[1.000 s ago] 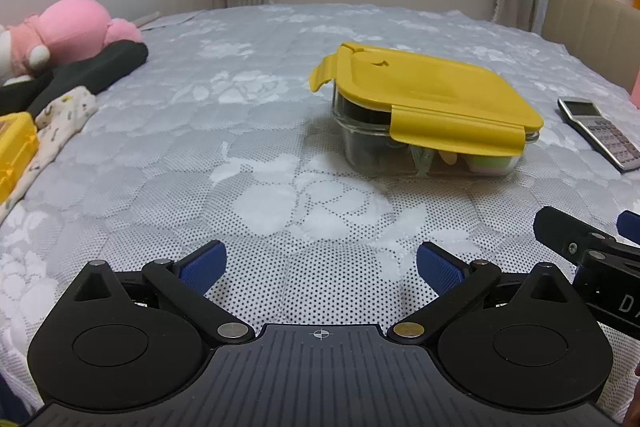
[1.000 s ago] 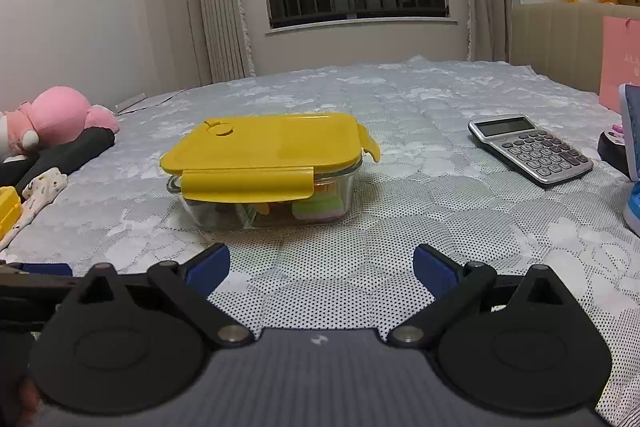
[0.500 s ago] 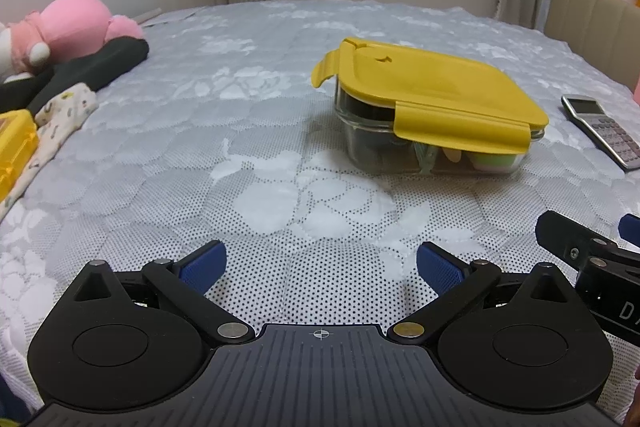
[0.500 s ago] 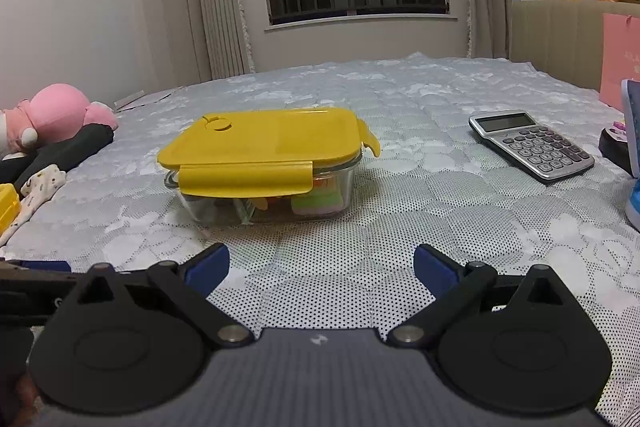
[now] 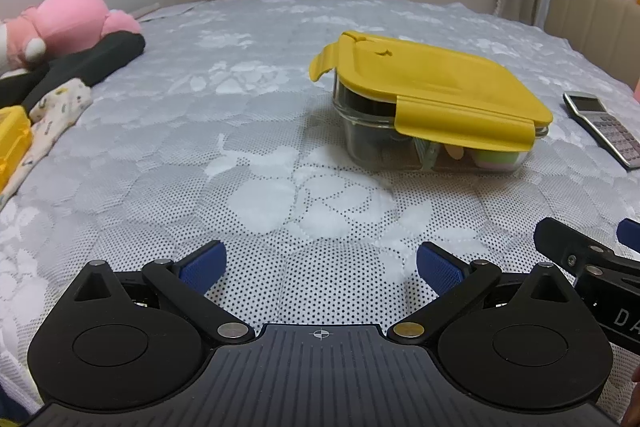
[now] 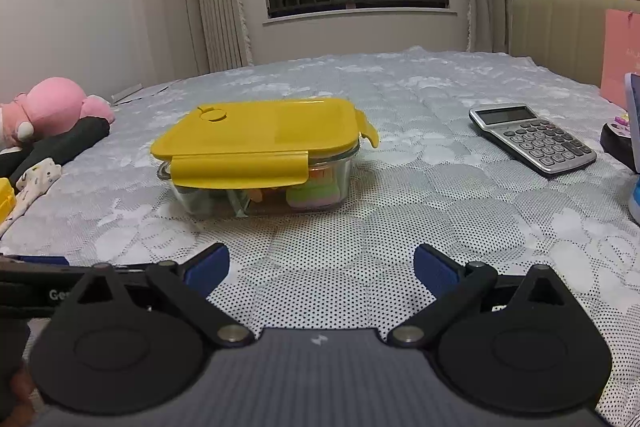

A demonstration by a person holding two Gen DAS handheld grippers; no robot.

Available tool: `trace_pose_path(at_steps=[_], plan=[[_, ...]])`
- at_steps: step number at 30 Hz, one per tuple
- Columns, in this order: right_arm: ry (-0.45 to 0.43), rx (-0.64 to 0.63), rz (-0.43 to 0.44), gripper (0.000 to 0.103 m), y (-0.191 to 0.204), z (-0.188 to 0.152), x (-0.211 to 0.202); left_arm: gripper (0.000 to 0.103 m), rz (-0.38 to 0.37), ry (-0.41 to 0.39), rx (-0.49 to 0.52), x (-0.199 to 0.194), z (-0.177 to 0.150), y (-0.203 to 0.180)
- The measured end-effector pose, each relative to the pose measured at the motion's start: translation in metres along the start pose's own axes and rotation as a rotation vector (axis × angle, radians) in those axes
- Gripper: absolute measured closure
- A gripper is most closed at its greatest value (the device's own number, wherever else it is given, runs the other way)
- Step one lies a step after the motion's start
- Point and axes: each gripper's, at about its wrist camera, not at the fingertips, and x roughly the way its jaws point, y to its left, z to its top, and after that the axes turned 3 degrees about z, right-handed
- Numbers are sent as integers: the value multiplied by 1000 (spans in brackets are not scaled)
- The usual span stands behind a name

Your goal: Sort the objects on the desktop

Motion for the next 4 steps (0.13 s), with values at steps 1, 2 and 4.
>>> trace_pose_path(at_steps=[1, 2, 4], plan=[[2, 1, -2, 4, -1, 0, 1, 0, 3, -8, -1, 0, 0, 0], [4, 3, -4, 4, -2, 0, 2, 0, 8, -17, -1, 1, 0, 1], [7, 6, -6, 4, -4, 0, 4, 0, 23, -40, 0, 1, 0, 1]])
